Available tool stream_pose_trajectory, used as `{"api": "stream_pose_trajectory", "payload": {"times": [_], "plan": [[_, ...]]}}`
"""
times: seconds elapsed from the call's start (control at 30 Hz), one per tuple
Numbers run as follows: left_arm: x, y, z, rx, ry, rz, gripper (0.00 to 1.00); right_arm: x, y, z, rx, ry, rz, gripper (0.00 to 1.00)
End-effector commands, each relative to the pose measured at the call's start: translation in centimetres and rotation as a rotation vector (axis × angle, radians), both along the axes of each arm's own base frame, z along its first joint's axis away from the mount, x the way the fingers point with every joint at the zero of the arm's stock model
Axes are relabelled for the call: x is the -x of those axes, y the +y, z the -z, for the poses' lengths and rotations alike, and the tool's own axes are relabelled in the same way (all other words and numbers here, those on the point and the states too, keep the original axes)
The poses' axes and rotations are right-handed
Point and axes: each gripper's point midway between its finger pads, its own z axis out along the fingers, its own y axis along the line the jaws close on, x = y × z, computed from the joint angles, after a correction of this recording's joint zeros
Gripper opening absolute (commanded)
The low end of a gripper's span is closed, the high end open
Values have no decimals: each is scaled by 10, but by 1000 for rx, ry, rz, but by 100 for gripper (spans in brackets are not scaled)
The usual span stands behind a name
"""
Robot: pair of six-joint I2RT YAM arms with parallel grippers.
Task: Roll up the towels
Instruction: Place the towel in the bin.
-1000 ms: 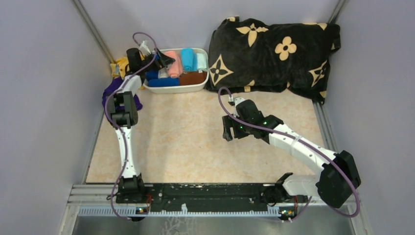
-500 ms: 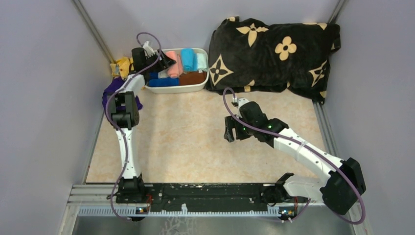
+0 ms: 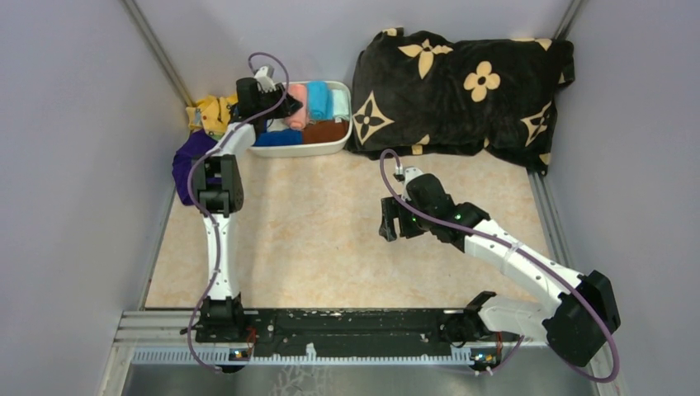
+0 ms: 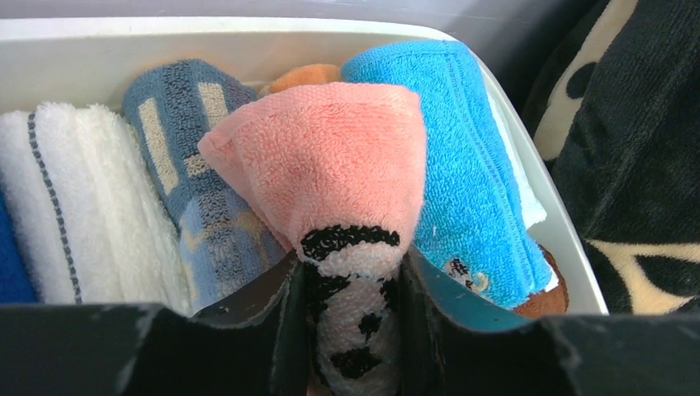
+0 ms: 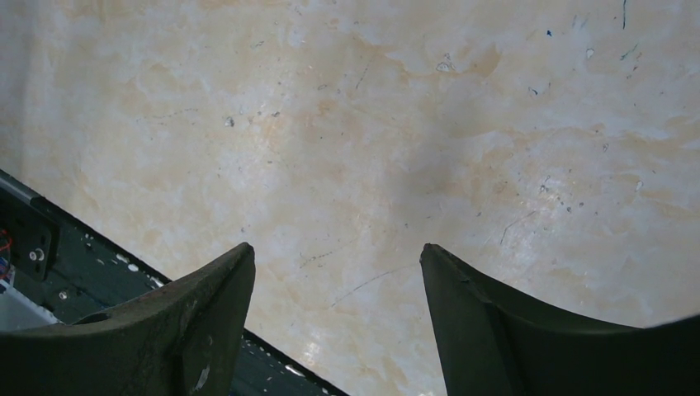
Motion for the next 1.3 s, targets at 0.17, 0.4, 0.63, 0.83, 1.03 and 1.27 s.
{"api": "stream_pose_trajectory", "payload": {"times": [0.17,0.4,0.63,0.83,1.03,1.27], "plan": [[-14,-1,56,-15,74,7,56,-3,1,-9,-45,-26,21,74],[-9,10,26,7,59,-34,74,-4,2,-13,-47,-35,19,73],[-8,28,-36,45,-13,-81,85,-6,4,-19,-60,-52,11,73],[-1,38,-78,25,-77,-114,98,-6,2,-25,-70,-75,17,73],[27,66,-104,-14,-66,-194,100,-9,-8,-34,-45,-130,38,74],[104,158,-93,-134,54,-474,98,-30,-35,-42,59,-249,141,80]]}}
